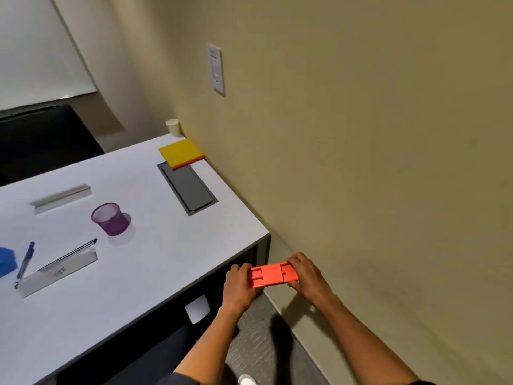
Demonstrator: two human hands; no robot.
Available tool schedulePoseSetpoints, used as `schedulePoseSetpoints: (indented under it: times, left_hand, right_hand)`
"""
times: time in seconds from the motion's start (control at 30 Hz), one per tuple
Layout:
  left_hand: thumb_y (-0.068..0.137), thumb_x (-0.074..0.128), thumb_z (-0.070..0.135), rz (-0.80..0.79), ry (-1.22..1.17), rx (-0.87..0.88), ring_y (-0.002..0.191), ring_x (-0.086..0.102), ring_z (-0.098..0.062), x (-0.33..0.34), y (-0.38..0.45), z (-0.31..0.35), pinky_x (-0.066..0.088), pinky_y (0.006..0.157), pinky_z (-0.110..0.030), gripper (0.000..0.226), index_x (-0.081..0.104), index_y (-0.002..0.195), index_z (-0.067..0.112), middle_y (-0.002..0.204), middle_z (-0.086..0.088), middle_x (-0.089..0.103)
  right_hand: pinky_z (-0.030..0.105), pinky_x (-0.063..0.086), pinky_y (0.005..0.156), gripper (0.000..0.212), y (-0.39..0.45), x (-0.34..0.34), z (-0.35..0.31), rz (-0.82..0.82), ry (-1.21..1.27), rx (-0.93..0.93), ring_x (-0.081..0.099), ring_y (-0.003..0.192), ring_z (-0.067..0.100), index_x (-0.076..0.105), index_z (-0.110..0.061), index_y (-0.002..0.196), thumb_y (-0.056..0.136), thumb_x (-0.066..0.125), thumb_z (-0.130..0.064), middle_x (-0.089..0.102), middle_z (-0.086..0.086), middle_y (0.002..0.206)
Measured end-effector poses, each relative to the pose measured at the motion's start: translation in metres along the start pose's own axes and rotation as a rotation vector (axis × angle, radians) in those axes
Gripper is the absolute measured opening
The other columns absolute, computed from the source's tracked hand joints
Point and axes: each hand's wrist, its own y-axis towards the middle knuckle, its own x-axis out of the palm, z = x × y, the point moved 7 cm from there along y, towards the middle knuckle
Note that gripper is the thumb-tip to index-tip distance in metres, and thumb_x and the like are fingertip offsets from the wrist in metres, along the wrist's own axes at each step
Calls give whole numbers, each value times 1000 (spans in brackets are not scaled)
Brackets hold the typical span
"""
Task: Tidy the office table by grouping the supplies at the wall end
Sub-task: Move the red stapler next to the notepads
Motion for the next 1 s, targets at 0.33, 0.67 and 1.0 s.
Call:
schedulePoseSetpoints:
  times: [0.33,0.67,1.0]
  left_hand:
    - [77,56,24,152,-61,-237,88,52,-23,-46,72,-72,49,77,-38,30,57,107,24,92,-1,50]
    - [77,62,23,209,-153,-416,90,53,-23,-69,174,-124,46,73,-31,35,59,112,22,95,-4,53]
    - [71,64,18,181,-201,-571,98,53,-27,-64,255,-146,51,81,-41,47,58,117,26,102,-6,51]
  right_hand:
    - [33,47,88,51,142,42,-50,-172,-98,-207,53,108,24,54,-14,124,75,66,-4,52,4,120]
    - [36,48,81,40,299,79,-76,-282,-152,-280,54,103,26,53,-14,119,81,55,-3,52,6,118]
    - [33,43,49,31,382,104,-69,-244,-254,-303,58,61,32,58,-5,78,57,61,18,57,12,75]
